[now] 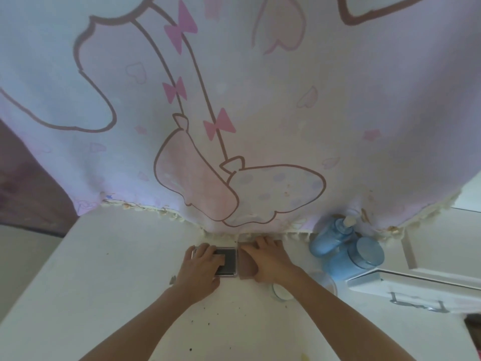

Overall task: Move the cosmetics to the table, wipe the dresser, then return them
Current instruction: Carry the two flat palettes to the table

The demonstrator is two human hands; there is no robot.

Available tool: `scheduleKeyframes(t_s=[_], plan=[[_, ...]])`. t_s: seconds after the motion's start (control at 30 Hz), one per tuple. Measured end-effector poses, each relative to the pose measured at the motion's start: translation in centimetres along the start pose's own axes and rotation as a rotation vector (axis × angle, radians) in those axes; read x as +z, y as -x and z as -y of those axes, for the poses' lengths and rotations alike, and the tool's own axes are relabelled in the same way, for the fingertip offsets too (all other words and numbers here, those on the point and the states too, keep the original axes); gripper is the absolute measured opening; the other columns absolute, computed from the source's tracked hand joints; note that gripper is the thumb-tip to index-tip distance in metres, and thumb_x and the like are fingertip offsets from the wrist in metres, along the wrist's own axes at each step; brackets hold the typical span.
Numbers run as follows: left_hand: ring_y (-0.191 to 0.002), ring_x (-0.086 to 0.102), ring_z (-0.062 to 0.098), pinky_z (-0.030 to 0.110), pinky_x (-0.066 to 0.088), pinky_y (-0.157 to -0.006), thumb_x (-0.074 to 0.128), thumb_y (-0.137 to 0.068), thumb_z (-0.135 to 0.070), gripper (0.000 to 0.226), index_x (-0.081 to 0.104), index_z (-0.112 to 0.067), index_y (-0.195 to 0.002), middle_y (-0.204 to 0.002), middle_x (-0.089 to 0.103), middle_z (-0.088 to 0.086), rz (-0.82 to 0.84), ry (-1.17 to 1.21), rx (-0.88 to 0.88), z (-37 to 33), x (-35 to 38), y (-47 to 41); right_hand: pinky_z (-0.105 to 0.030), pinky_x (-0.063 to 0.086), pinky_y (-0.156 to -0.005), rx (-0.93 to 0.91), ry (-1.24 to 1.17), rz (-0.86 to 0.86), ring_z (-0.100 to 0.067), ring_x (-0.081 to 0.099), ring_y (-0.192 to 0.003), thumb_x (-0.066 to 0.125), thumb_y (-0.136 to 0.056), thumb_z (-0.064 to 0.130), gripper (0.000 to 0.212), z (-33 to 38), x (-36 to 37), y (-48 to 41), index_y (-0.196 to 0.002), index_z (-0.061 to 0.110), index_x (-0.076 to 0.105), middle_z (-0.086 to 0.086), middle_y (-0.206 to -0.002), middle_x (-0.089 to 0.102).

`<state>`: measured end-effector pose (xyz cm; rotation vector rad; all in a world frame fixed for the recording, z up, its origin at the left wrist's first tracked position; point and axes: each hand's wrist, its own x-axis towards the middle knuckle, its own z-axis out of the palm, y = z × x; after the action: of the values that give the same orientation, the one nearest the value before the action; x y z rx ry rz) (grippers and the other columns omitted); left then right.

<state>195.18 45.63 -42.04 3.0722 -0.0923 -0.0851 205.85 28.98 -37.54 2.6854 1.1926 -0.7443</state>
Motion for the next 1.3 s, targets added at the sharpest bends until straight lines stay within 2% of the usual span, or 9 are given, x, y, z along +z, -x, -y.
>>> scheduleKeyframes(t_s=[0.1, 0.17, 0.23, 0.43, 0.67, 0.93, 1.0, 1.07, 1.3], plan=[[-0.097, 0.063, 0.025, 0.044, 0.054, -0.077, 0.080, -0.034, -0.050, 0.067, 0.062, -0.031, -0.095, -0.107, 0.065, 0.002, 0.105, -0.022, -0.075, 0.5, -1.2, -0.6, -0.045, 0.022, -0.104, -0.018, 0.057, 0.003, -0.033, 0.020, -0.132, 0.068, -0.074, 0.019, 0.087, 0.4, 0.2, 0.2, -0.143, 0.026, 0.015, -0.014, -0.143, 0.024], [-0.127, 0.041, 0.029, 0.052, 0.033, -0.103, 0.069, -0.065, -0.047, 0.071, 0.045, -0.025, -0.128, -0.137, 0.044, 0.007, 0.151, -0.006, -0.067, 0.7, -1.4, -0.9, -0.044, 0.023, -0.103, -0.025, 0.078, -0.007, -0.033, 0.019, -0.133, 0.067, -0.076, 0.016, 0.087, 0.4, 0.3, 0.1, -0.144, 0.026, 0.014, -0.015, -0.143, 0.022], [-0.136, 0.021, 0.020, 0.046, 0.012, -0.112, 0.053, -0.082, -0.038, 0.068, 0.023, -0.025, -0.141, -0.147, 0.026, -0.001, 0.239, 0.036, -0.098, 0.8, -1.5, -1.0, -0.044, 0.024, -0.102, -0.024, 0.072, -0.014, -0.033, 0.020, -0.133, 0.066, -0.076, 0.015, 0.086, 0.5, 0.3, 0.1, -0.144, 0.026, 0.014, -0.014, -0.144, 0.023], [-0.124, 0.034, 0.021, 0.040, 0.016, -0.109, 0.055, -0.079, -0.035, 0.069, 0.023, -0.028, -0.140, -0.135, 0.039, -0.002, 0.265, 0.057, -0.093, 0.8, -2.1, -1.2, -0.043, 0.025, -0.102, -0.040, 0.066, -0.039, -0.033, 0.025, -0.130, 0.068, -0.074, 0.017, 0.087, 0.4, 0.2, 0.3, -0.143, 0.026, 0.017, -0.013, -0.142, 0.026], [-0.119, 0.038, 0.021, 0.035, 0.022, -0.104, 0.057, -0.075, -0.039, 0.073, 0.025, -0.029, -0.139, -0.130, 0.044, -0.004, 0.151, 0.121, -0.204, 1.7, -4.1, 1.1, -0.043, 0.029, -0.101, -0.069, 0.057, -0.137, -0.032, 0.029, -0.124, 0.071, -0.069, 0.031, 0.093, 1.1, 0.2, 1.0, -0.143, 0.028, 0.016, -0.010, -0.139, 0.029], [-0.111, 0.049, 0.027, 0.036, 0.036, -0.091, 0.055, -0.065, -0.040, 0.071, 0.039, -0.025, -0.132, -0.123, 0.054, 0.000, -0.017, 0.234, -0.392, 4.5, -5.9, 7.1, -0.041, 0.028, -0.102, -0.199, 0.061, -0.231, -0.030, 0.031, -0.122, 0.070, -0.069, 0.033, 0.092, 4.7, -2.0, 0.4, -0.143, 0.029, 0.016, -0.007, -0.138, 0.031], [-0.105, 0.053, 0.029, 0.037, 0.041, -0.086, 0.061, -0.064, -0.037, 0.069, 0.042, -0.025, -0.129, -0.119, 0.058, 0.003, -0.106, 0.248, -0.512, 5.5, -6.5, 11.5, -0.042, 0.029, -0.101, -0.333, 0.132, -0.234, -0.029, 0.033, -0.121, 0.070, -0.069, 0.033, 0.090, 8.3, -2.7, -0.1, -0.142, 0.029, 0.018, -0.006, -0.136, 0.033], [-0.109, 0.050, 0.025, 0.034, 0.040, -0.089, 0.064, -0.069, -0.035, 0.068, 0.040, -0.023, -0.132, -0.124, 0.055, 0.001, -0.079, 0.216, -0.522, 5.6, -6.7, 12.5, -0.043, 0.029, -0.101, -0.338, 0.117, -0.225, -0.030, 0.032, -0.121, 0.069, -0.071, 0.033, 0.088, 9.1, -2.9, -0.4, -0.141, 0.028, 0.018, -0.007, -0.137, 0.032], [-0.116, 0.041, 0.020, 0.031, 0.031, -0.097, 0.058, -0.075, -0.032, 0.070, 0.029, -0.027, -0.138, -0.128, 0.046, -0.005, -0.097, 0.200, -0.886, 5.5, -8.3, 23.5, -0.044, 0.029, -0.101, -0.614, 0.254, -0.238, -0.031, 0.034, -0.120, 0.068, -0.072, 0.030, 0.086, 18.7, -3.1, -0.3, -0.142, 0.028, 0.017, -0.008, -0.133, 0.034]])
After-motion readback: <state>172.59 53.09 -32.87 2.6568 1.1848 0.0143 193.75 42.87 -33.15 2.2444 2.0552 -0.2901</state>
